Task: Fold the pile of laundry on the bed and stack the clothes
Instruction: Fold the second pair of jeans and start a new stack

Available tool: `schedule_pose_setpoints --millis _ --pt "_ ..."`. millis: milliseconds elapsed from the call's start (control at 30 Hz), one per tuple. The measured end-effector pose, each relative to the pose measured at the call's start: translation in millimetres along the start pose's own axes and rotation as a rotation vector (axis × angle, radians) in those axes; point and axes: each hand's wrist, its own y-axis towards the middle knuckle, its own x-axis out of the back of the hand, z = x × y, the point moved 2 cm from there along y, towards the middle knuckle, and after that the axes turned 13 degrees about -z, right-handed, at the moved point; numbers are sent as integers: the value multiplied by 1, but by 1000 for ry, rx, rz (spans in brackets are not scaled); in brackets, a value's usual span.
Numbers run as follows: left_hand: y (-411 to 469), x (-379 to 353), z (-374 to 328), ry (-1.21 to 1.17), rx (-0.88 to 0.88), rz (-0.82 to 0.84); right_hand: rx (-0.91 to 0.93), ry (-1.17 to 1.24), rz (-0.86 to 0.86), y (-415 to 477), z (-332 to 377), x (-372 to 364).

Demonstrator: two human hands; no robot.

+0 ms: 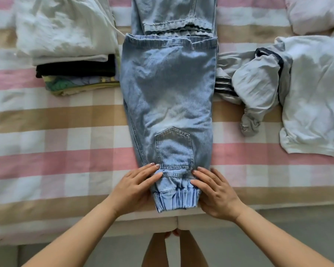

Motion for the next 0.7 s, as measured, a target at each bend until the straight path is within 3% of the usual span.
schedule_pose_setpoints --millis 133,300,700 --pt "4 -7 1 73 16 -118 -56 -34 -217 10 5 -6" --pt "6 -3 -10 100 64 -215 -86 -59 -302 19 10 1" --pt "-71 22 -107 -216 321 -151 -307 328 -49 -45 86 61"
